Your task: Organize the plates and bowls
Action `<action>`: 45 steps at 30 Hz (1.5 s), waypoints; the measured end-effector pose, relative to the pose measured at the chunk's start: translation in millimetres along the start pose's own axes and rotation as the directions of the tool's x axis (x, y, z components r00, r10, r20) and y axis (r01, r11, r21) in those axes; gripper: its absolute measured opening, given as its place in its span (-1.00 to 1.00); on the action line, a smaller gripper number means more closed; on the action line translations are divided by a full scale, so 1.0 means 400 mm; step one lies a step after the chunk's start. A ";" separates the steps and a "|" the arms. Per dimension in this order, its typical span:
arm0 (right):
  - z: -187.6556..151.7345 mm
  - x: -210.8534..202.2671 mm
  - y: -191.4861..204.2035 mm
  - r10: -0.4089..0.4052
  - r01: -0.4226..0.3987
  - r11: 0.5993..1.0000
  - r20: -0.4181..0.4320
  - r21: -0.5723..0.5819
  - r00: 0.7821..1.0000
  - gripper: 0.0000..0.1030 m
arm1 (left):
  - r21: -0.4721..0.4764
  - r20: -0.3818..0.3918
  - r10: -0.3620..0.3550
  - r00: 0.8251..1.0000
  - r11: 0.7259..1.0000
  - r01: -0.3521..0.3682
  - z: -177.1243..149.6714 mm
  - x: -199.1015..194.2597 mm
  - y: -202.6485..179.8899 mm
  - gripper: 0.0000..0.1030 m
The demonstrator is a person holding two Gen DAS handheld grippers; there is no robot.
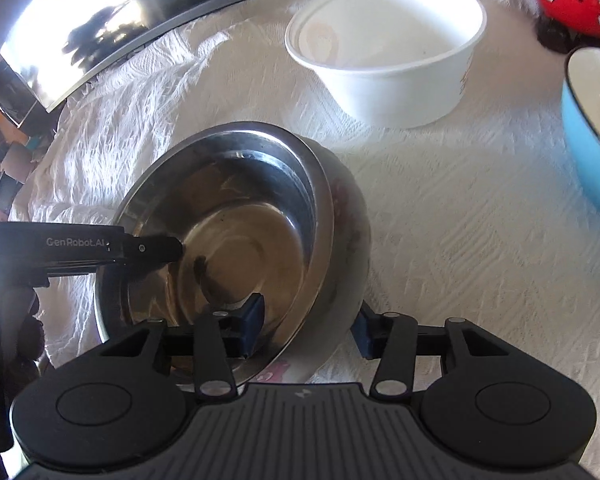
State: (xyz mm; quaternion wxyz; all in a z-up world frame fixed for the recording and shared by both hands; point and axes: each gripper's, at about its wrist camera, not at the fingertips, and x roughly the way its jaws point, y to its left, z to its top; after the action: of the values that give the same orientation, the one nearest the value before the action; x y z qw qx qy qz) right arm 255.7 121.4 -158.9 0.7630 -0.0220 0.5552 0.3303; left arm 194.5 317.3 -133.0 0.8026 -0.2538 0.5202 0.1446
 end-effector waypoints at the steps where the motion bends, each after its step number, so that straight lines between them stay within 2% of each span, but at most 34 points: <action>1: 0.003 -0.005 -0.005 -0.008 0.008 1.000 0.010 0.001 1.000 -0.09 | 0.006 0.001 -0.005 1.000 1.000 0.005 0.008 0.002 -0.012 -0.33; 7: 0.013 -0.032 -0.054 -0.057 0.054 0.997 0.058 0.058 0.997 -0.08 | 0.073 0.017 -0.035 0.999 0.997 0.033 0.053 0.024 -0.088 -0.32; 12: 0.008 -0.025 -0.084 -0.068 0.063 0.993 0.049 0.100 0.996 -0.09 | 0.079 0.009 -0.029 1.000 0.996 0.028 0.066 0.055 -0.095 -0.32; 17: -0.005 -0.026 -0.080 -0.081 0.074 0.993 0.070 0.092 0.994 -0.08 | 0.049 0.020 -0.084 0.996 0.995 0.083 0.059 0.021 -0.061 -0.33; 21: -0.015 -0.052 -0.071 -0.100 0.091 0.992 0.103 0.088 0.990 -0.08 | 0.052 0.078 -0.098 0.992 0.994 0.094 0.042 -0.047 -0.044 -0.33; 25: -0.028 -0.103 -0.064 -0.140 0.129 0.989 0.170 0.079 0.975 -0.06 | 0.065 0.195 -0.094 0.976 0.994 0.083 0.022 -0.131 -0.039 -0.33; 28: -0.045 -0.151 -0.056 -0.203 0.189 0.979 0.234 0.082 0.951 -0.05 | 0.066 0.271 -0.117 0.955 0.993 0.102 0.018 -0.182 -0.037 -0.33; 30: -0.057 -0.188 -0.049 -0.247 0.231 0.969 0.281 0.092 0.927 -0.02 | 0.081 0.302 -0.162 0.939 0.986 0.144 0.018 -0.206 -0.043 -0.33; 34: -0.087 -0.277 -0.052 -0.342 0.316 0.940 0.376 0.130 0.861 0.08 | 0.141 0.324 -0.286 0.902 0.957 0.253 0.010 -0.224 -0.082 -0.33; 37: -0.111 -0.349 -0.078 -0.430 0.388 0.903 0.409 0.187 0.805 0.29 | 0.180 0.298 -0.361 0.884 0.930 0.319 0.000 -0.208 -0.119 -0.34; 39: -0.128 -0.395 -0.101 -0.480 0.425 0.877 0.415 0.224 0.773 0.39 | 0.203 0.269 -0.385 0.883 0.919 0.339 -0.013 -0.186 -0.157 -0.34; 42: -0.158 -0.455 -0.150 -0.526 0.461 0.850 0.428 0.255 0.735 0.56 | 0.217 0.202 -0.408 0.891 0.905 0.365 -0.048 -0.153 -0.214 -0.34; 45: -0.187 -0.497 -0.208 -0.553 0.476 0.833 0.433 0.280 0.712 0.62 | 0.265 0.142 -0.421 0.896 0.888 0.375 -0.087 -0.122 -0.289 -0.34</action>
State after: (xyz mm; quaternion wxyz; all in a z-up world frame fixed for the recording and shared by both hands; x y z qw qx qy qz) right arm 204.5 -68.7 -43.8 0.9402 -0.0336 0.3343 0.0563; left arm 204.9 203.4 -70.3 0.8862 -0.2450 0.3885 -0.0609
